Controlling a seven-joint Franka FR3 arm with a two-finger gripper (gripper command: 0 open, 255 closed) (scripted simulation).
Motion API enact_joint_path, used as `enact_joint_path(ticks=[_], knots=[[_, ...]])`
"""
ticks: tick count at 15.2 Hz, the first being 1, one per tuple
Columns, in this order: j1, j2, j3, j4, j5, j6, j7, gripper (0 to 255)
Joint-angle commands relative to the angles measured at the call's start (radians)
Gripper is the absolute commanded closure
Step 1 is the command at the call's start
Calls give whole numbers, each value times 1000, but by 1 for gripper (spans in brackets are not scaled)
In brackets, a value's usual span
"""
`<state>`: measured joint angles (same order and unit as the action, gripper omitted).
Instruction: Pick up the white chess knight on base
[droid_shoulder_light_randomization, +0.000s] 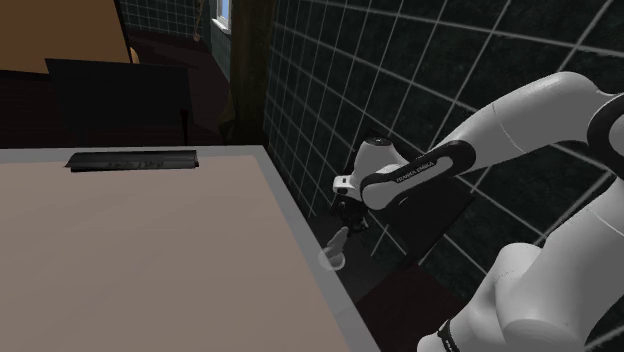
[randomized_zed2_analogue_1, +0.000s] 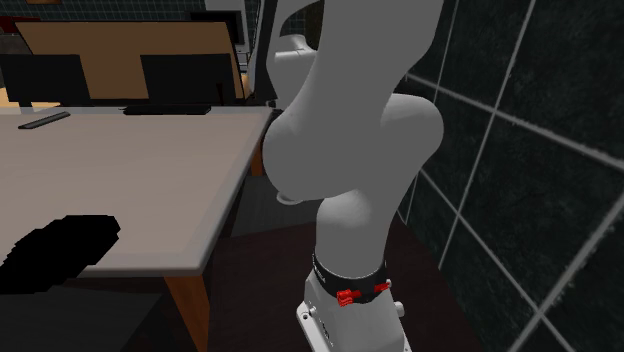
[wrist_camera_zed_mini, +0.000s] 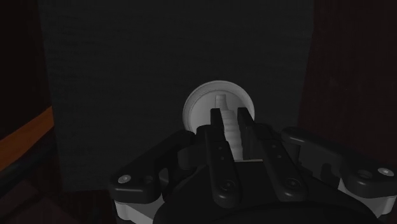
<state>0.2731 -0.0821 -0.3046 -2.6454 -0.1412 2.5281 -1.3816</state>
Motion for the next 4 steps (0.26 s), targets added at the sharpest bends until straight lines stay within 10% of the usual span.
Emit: enact_joint_path(ticks=[1, 4], knots=[[-1, -27, 2, 6, -7, -34, 5, 255], [-1, -43, 3, 10, -11, -53, 8, 255]])
